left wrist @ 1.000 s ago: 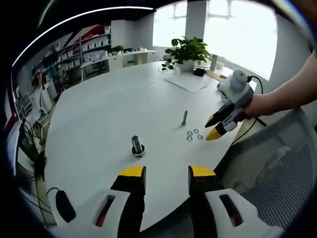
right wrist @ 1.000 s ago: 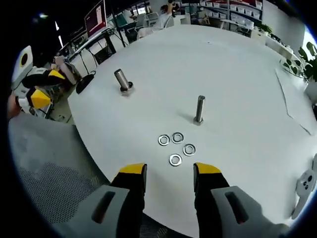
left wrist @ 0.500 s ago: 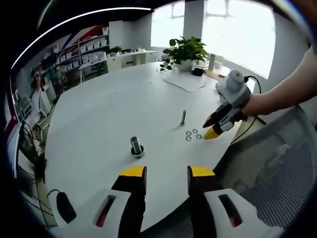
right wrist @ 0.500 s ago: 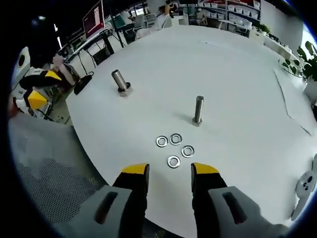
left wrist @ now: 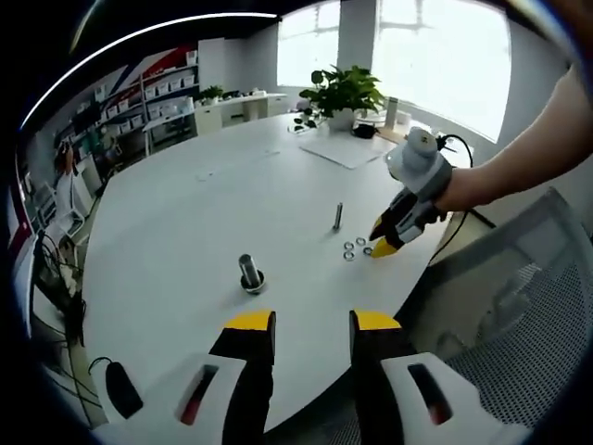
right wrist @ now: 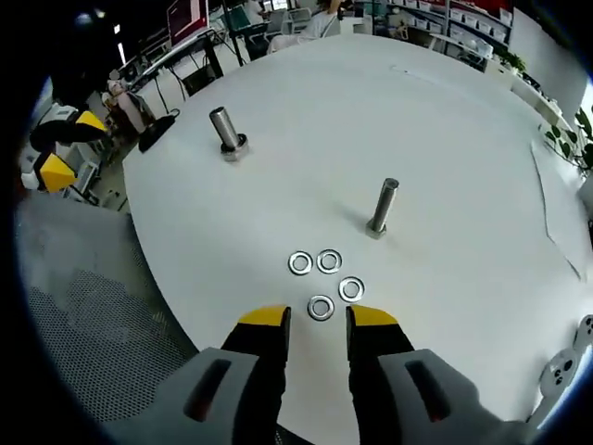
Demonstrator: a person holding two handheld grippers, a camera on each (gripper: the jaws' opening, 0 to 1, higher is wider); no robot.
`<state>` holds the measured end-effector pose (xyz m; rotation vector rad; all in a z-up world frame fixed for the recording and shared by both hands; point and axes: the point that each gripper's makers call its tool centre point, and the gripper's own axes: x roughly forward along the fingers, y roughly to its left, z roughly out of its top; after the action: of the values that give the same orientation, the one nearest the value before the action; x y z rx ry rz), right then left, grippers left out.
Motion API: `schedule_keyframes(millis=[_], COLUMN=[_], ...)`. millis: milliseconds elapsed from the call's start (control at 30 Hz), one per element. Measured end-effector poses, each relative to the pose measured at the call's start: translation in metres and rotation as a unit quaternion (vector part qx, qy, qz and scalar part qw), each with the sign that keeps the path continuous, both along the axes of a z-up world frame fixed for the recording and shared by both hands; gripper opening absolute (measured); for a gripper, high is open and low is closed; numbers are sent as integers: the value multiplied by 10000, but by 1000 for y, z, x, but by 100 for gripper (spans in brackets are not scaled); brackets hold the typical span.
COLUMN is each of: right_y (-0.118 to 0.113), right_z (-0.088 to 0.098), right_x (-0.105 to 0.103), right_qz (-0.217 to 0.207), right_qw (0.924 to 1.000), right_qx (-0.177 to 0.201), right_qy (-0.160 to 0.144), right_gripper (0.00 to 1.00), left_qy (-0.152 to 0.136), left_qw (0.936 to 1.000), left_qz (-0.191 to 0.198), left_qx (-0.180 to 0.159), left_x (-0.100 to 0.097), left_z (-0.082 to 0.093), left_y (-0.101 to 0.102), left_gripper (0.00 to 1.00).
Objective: Place the washer onto the threaded stud by aligning its center hole with the stud, sliding it down to the base, and recovering from edge contact or off-axis alignment until the washer reaches the visible bottom stop.
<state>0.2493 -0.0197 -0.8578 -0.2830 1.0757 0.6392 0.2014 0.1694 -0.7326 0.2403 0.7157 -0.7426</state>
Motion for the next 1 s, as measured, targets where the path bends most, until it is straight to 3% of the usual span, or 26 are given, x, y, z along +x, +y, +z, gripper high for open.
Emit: schedule_keyframes(millis=[100, 267, 500, 667, 833, 1000], right_y=[-1, 0, 5, 3, 0, 0], right_z=[-7, -7, -7, -8, -9, -10], right_x=[-7, -3, -1, 1, -1, -6], right_qz=[35, 80, 451, 551, 1295, 1471], right_qw=[9995, 9997, 9988, 9978, 9881, 9847], right_qx=[-151, -190, -209, -322, -828, -891], right_qy=[289, 149, 49, 164, 89, 286], right_gripper=[26, 26, 28, 26, 22, 15], left_qy=[22, 24, 70, 92, 96, 74], left_qw=[10000, 10000, 9999, 9999, 9999, 9999], left_qz=[-34, -49, -82, -8, -111, -121], left_qx=[20, -7, 24, -75, 39, 37], left_x=[-1, -2, -3, 0, -4, -3], left_z=[-1, 0, -3, 0, -3, -3], left_y=[0, -1, -1, 0, -2, -2], left_gripper=[30, 30, 29, 29, 28, 28])
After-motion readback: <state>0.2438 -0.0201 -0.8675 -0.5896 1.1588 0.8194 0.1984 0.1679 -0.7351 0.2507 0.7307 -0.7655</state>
